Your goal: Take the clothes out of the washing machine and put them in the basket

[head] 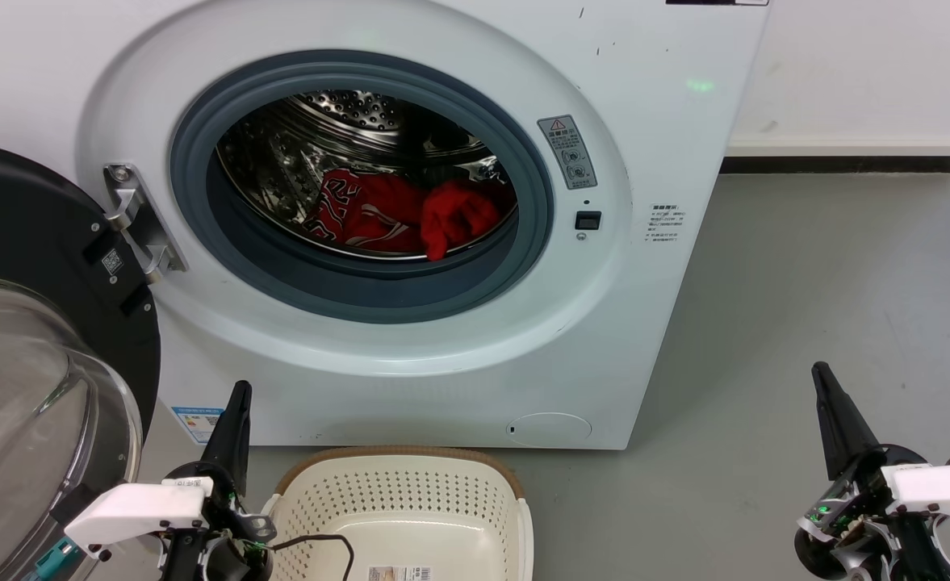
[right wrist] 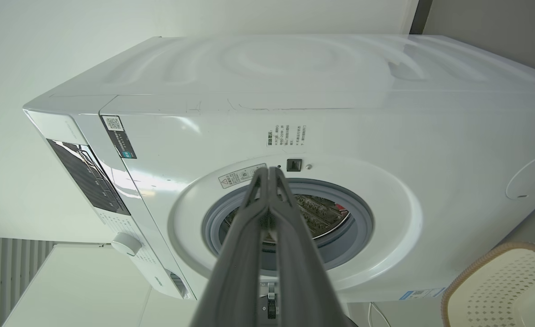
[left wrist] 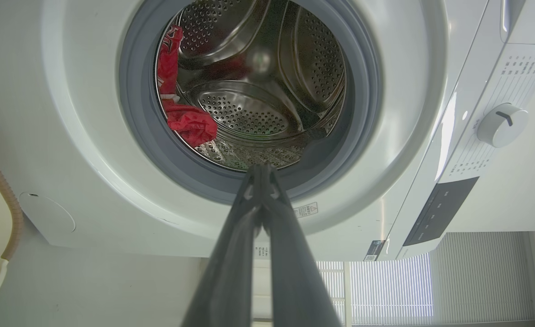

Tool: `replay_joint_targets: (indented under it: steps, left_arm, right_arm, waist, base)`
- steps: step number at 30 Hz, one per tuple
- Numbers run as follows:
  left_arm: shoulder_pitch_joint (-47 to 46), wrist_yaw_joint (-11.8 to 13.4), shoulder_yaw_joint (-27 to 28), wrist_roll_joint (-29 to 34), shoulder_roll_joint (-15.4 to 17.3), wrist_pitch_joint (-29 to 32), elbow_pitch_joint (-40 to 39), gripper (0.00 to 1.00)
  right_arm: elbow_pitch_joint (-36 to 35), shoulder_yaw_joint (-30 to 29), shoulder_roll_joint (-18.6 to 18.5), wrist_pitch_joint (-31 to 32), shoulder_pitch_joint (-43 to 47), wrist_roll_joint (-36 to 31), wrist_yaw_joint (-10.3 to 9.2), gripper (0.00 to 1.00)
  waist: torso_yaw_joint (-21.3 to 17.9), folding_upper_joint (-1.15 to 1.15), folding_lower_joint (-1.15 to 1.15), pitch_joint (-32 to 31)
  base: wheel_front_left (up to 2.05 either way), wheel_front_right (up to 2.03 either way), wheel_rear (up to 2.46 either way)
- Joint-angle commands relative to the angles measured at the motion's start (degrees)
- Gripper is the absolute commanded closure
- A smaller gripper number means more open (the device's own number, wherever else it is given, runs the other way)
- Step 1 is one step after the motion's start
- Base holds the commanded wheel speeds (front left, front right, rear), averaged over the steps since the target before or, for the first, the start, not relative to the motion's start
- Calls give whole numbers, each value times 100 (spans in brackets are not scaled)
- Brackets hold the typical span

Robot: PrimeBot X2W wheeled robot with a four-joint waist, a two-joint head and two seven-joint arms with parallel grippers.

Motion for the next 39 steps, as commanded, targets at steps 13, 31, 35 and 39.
replay_joint_targets:
  steps: [13,31,35,39]
  left_arm:
    - [-35,-14,13,-12,-6,9,-4,100]
    - [58,1,-18,2,-5,-13,85,0]
    - [99,1,-33,89,-5,-134,-10,0]
    - [126,4,21,399,-5,-249,-89,0]
  right_arm:
    - [7,4,21,1,-75,-25,0,100]
    - [85,12,2,-12,59,-2,0,0]
    - [60,50,3,-133,98,-50,0,0]
    - [25,53,3,-248,127,-366,0,0]
  waist:
    - [0,0,0,0]
    - [0,0,0,1]
    - [1,0,0,2]
    - [-1,0,0,5]
  base:
    - [0,0,0]
    - [0,0,0]
    - [0,0,0]
    - [0,0,0]
